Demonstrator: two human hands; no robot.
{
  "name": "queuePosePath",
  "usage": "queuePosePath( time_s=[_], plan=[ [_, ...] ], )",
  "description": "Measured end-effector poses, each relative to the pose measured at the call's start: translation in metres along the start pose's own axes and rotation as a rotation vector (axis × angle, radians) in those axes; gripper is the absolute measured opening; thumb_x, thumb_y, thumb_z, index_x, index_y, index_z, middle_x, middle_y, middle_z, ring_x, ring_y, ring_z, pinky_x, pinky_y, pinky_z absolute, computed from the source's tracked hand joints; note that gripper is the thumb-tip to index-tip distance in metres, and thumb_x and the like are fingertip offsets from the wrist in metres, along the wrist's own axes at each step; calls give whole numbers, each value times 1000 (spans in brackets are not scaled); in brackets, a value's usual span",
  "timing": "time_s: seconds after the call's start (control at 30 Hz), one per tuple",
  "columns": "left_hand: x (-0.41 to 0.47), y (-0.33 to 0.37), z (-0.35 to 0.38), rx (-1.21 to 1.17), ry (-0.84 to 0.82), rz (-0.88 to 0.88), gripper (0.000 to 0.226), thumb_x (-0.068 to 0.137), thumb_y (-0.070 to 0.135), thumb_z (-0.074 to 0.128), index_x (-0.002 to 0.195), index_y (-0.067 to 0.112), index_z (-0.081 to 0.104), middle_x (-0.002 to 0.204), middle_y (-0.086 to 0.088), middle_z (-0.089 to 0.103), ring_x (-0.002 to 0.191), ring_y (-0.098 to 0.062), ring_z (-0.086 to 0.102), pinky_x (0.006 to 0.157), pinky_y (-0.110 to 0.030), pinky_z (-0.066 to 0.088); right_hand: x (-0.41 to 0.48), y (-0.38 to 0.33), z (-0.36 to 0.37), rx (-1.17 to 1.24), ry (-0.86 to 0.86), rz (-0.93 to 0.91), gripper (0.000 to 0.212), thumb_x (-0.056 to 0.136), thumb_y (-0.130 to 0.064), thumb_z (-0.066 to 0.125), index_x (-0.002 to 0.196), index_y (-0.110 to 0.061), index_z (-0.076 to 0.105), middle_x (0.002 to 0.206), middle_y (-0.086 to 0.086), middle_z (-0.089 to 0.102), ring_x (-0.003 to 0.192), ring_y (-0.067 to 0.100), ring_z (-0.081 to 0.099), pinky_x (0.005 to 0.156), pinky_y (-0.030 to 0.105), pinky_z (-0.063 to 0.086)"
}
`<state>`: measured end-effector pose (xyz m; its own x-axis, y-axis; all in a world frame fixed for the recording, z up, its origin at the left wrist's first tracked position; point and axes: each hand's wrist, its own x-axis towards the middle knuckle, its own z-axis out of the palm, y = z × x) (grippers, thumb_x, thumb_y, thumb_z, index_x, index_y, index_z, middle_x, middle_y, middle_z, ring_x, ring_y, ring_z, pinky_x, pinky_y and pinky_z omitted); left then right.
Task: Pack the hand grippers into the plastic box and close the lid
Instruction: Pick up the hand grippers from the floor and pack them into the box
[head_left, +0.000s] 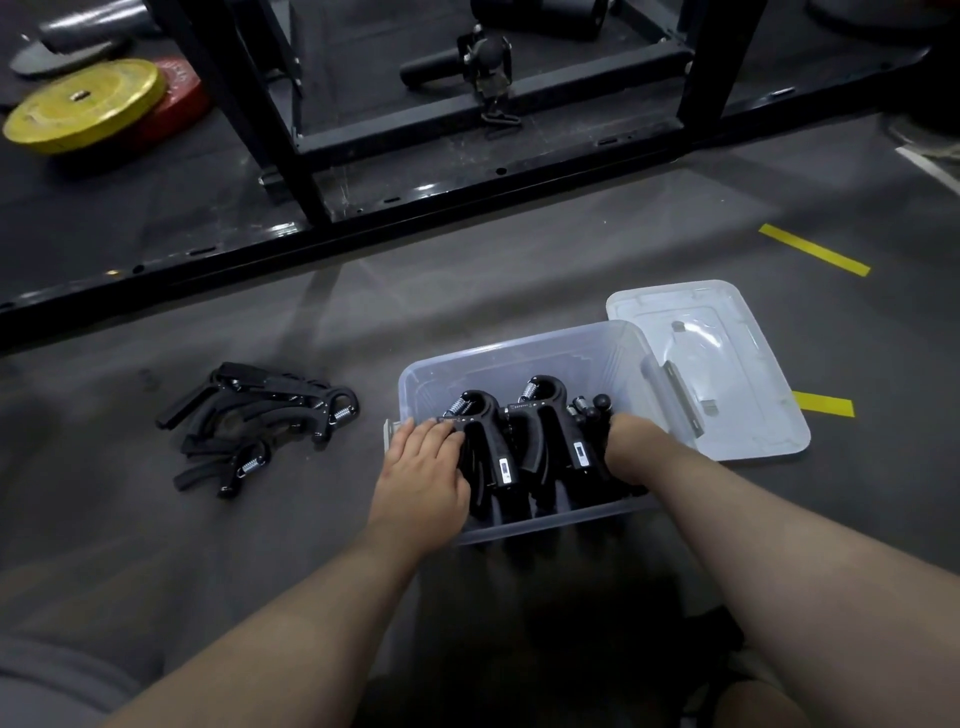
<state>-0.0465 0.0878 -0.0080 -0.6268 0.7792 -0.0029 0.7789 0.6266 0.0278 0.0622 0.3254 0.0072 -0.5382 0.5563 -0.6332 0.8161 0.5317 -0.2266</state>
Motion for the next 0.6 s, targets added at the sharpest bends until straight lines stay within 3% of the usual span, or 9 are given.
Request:
queuePosePath(
  time_s=[0.23, 0.43, 0.6],
  plan=[
    [0, -1, 1, -7, 25, 5, 53, 78, 27, 43, 123, 11, 64, 128, -3, 62, 126, -23, 51, 117, -43, 22, 5, 0, 14, 27, -62, -3, 32, 92, -8, 54, 120, 3, 61, 122, 21, 62, 116, 34, 59, 88, 34, 47],
    [1, 0, 1, -37, 50, 4, 52, 77, 27, 43, 121, 11, 65, 127, -2, 63, 125, -22, 52, 117, -42, 21, -2, 3, -3, -53, -57, -24, 39, 100, -7, 37, 136, 4, 46, 140, 22, 49, 129, 33, 49, 101, 31, 39],
    [2, 0, 2, -37, 72, -5, 51, 76, 27, 44, 120, 12, 66, 126, -2, 63, 124, -22, 53, 118, -41, 21, -1, 9, -2, -85, -92, -43, 36, 97, -11, 40, 129, 0, 52, 135, 20, 55, 122, 33, 54, 94, 30, 43]
  ],
)
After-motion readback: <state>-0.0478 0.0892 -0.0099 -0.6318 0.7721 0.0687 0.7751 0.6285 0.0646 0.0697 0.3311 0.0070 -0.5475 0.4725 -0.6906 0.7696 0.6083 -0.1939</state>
